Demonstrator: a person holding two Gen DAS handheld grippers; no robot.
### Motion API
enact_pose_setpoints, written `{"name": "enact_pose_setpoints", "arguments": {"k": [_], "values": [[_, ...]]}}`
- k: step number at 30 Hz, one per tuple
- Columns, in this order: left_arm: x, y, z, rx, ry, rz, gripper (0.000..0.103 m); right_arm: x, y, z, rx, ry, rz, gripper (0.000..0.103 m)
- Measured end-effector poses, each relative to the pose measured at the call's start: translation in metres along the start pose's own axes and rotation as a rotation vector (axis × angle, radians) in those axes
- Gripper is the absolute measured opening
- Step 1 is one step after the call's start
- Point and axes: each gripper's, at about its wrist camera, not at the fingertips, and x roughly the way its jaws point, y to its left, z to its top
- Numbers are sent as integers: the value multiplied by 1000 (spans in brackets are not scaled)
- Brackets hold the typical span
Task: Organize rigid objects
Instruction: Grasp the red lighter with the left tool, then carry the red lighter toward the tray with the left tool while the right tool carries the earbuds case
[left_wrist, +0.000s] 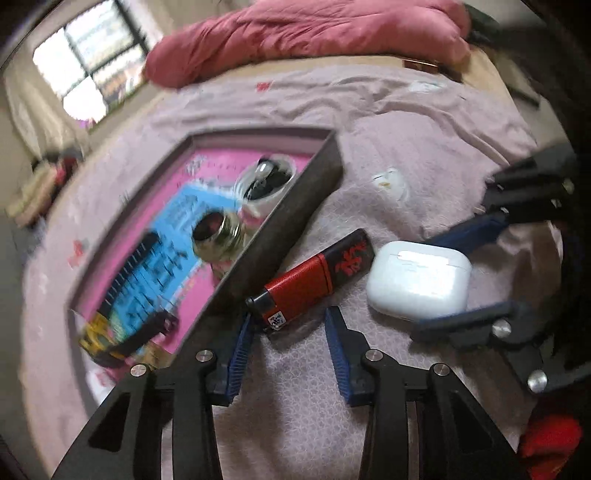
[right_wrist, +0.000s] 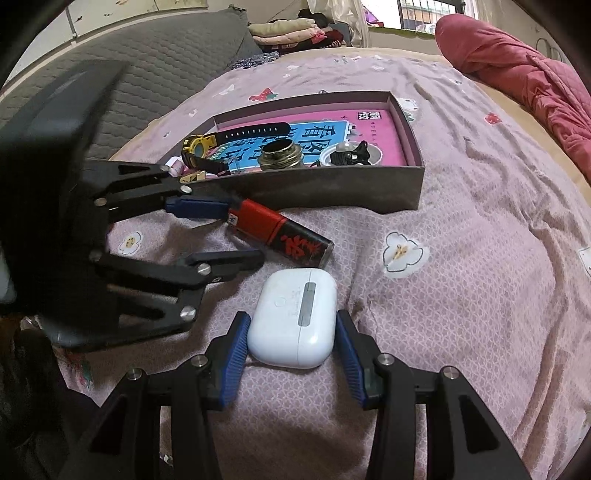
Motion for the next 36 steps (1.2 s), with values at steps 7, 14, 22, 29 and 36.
{"name": "enact_pose_setpoints", "arguments": {"k": [7,14,22,29,36], "values": [[9,-18,13,160,23,21,56,-1,-5,0,23,3,20,47],[25,-12,27,262,56,-119,50,-1,-12,-3,38,14,23,47],[28,-2,31,117,24,-231,27,2,-16,0,54,18,31,47],[25,5,16,-84,0,-231,23,5,-19,6,56,17,31,47],[14,11,4,-234,6,-170,23,3,-18,6,62,12,38,47]]}}
